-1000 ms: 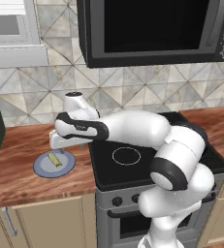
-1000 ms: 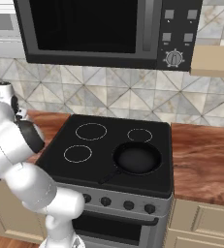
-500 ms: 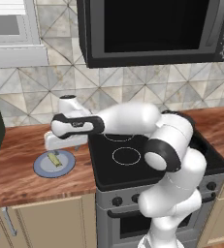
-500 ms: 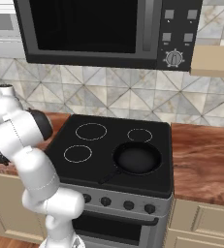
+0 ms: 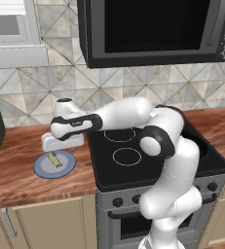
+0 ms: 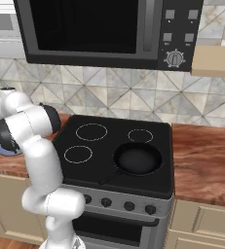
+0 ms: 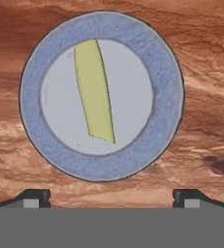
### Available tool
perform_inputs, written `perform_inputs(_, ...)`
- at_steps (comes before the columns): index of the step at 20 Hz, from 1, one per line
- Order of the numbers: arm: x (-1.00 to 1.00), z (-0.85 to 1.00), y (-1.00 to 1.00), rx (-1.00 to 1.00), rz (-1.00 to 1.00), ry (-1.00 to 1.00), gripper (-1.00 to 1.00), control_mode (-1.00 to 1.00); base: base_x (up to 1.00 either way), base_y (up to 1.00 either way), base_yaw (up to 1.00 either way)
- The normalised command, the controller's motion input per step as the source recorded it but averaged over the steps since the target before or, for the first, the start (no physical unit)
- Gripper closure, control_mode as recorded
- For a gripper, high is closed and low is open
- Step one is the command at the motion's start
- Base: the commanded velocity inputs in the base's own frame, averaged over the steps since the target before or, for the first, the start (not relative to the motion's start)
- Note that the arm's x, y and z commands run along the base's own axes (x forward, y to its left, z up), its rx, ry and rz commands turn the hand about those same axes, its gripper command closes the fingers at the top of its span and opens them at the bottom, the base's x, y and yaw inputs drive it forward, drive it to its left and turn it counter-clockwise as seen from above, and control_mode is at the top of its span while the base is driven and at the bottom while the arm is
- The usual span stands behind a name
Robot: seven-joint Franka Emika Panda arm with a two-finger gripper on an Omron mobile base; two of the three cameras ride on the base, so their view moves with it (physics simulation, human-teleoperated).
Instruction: Pick up the butter stick and place it in the pan. Then turn on the burner for the pan.
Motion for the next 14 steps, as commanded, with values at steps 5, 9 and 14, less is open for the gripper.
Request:
perform_inputs(5,0.29,-0.27,0.20,0.00,0.00,0.00,-1.00,-1.00,0.00,0.00,0.00)
perform_inputs(9,0.15,-0.15,0.14,0.00,0.00,0.00,-1.00,-1.00,0.00,0.00,0.00)
perform_inputs(14,0.10,-0.09,0.10,-0.03,0.00,0.00,-1.00,-1.00,0.00,0.00,0.00)
